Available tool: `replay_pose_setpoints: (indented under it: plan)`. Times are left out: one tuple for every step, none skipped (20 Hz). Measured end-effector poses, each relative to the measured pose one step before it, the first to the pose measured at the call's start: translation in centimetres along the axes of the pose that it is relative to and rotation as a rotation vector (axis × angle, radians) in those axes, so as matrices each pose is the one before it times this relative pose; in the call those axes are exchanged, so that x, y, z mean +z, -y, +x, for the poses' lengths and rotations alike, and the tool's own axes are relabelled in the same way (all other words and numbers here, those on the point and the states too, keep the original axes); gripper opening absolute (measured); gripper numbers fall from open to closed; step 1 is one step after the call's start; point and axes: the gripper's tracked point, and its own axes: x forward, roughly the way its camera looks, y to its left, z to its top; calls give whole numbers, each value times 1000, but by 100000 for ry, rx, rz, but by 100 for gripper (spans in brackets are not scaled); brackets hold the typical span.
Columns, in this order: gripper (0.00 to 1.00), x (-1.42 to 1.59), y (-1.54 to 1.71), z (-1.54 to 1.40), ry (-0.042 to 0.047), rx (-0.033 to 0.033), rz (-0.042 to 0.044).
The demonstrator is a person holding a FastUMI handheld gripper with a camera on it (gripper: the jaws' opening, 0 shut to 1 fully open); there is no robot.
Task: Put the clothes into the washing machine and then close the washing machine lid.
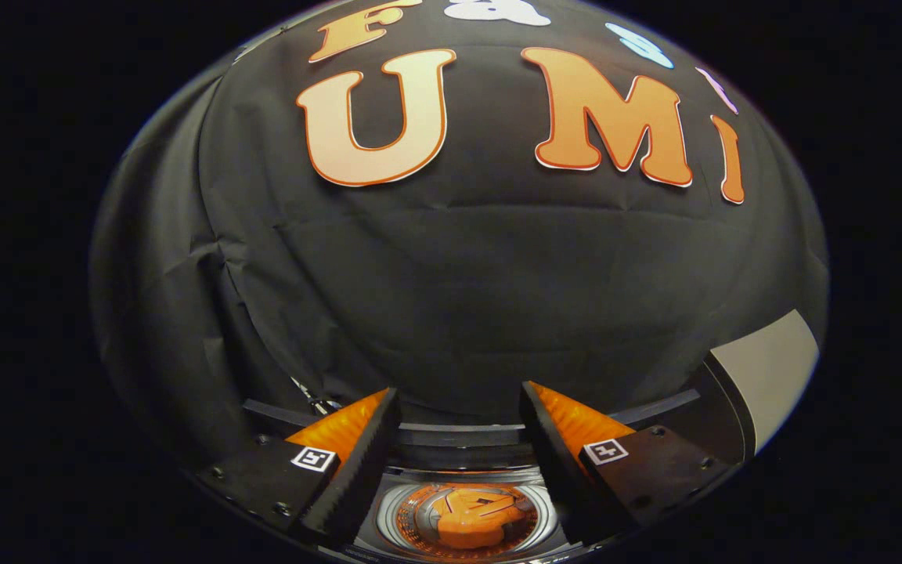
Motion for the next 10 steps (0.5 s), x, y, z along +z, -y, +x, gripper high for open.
replay_pose_setpoints:
  plan:
    - [99, -229, 79, -333, 41, 65, -149]
    - [99, -215, -31, -404, 29, -17, -298]
    - [99, -229, 14, -269, -85, -30, -68]
    - [99, -287, -58, -487, -134, -56, -130]
    - [99, -291, -69, -367, -45, -16, -161]
    - [99, -219, -112, -345, -152, 36, -155]
    - [99, -211, 49, -215, -61, 54, 276]
    - [99, -470, 3, -232, 27, 211, 119]
    - [99, -229, -9, -262, -116, 267, -135]
    - [99, -390, -116, -291, -41, 273, 200]
